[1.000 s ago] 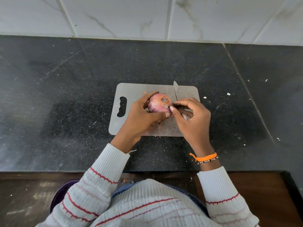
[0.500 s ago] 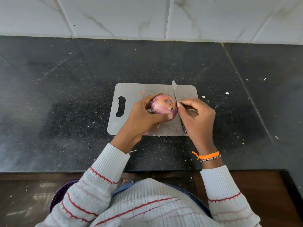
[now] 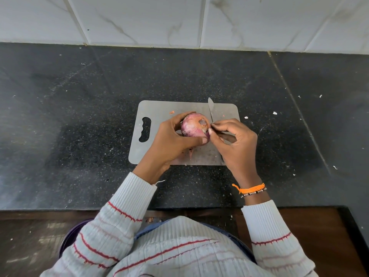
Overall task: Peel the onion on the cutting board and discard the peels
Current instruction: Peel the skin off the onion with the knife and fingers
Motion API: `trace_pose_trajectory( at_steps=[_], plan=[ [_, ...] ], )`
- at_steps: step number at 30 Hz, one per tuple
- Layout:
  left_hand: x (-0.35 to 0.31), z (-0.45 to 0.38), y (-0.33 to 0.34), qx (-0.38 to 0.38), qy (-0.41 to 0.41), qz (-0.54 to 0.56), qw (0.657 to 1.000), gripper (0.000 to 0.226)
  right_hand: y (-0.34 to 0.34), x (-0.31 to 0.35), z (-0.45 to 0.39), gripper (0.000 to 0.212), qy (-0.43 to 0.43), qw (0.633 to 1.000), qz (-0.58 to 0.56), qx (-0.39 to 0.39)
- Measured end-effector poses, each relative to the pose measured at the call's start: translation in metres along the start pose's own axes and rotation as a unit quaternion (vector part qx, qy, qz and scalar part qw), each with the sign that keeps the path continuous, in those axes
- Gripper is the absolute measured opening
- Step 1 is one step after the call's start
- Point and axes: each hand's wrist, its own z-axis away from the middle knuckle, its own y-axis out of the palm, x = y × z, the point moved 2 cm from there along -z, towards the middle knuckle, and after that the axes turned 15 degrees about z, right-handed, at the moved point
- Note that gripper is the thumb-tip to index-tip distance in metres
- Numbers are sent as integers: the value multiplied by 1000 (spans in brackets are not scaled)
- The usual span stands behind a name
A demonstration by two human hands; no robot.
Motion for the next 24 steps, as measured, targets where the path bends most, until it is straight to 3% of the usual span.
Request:
trace_pose_trajectory(
  at_steps=[4, 10, 24],
  plan=[
    [1, -1, 1, 7, -8, -3, 1000, 66, 0, -4, -2, 1, -11, 1000, 20, -6],
    [0, -2, 0, -4, -14, 17, 1000, 65, 0, 1, 0, 8, 61, 996, -62, 14],
    [2, -2, 3, -5, 14, -21, 1000, 64, 3, -2, 1, 3, 28, 1000, -14, -1]
  ],
)
